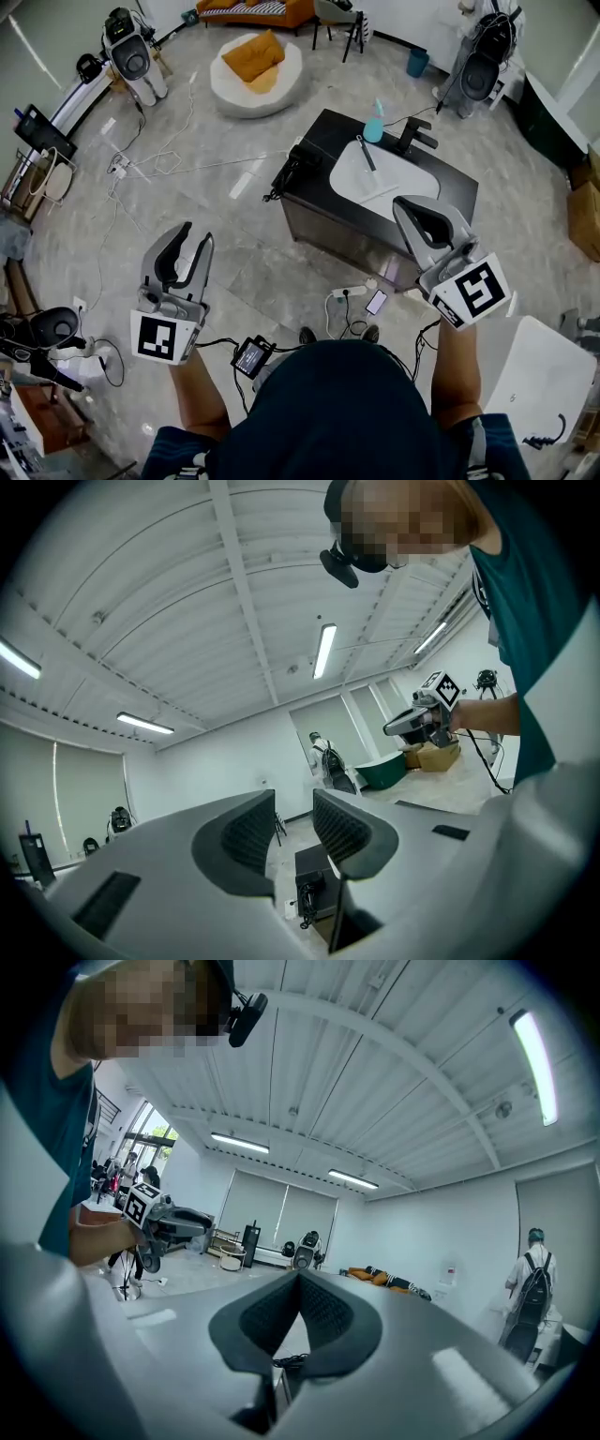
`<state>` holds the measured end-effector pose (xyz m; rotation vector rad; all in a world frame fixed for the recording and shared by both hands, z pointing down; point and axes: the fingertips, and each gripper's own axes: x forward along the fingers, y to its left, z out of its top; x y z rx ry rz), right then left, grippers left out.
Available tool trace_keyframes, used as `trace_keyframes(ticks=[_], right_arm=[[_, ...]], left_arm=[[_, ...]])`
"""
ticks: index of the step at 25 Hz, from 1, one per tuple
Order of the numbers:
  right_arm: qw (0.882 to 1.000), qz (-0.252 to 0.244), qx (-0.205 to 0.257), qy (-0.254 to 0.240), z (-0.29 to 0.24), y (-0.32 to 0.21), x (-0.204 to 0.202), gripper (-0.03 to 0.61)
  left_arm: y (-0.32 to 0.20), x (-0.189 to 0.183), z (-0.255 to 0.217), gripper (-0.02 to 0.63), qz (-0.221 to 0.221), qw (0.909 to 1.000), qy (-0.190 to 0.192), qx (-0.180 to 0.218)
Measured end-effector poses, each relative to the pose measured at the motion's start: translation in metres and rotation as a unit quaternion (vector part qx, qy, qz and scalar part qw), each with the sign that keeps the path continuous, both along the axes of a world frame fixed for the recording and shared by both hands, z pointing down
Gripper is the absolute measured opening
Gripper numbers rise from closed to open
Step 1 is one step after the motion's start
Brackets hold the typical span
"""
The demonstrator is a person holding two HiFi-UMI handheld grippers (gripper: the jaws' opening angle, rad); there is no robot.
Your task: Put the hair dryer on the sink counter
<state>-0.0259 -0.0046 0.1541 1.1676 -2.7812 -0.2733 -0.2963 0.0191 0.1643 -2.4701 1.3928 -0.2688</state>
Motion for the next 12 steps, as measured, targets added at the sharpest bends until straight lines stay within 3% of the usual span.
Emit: trace_keyframes(ticks=[12], right_arm=[[1.0,0.007,0.01,-0.001,-0.019,0.009,0.006,0.008]], left_arm=[[0.01,0.007,-0.012,0.117,0.008,0.9999,0.005,0.009]])
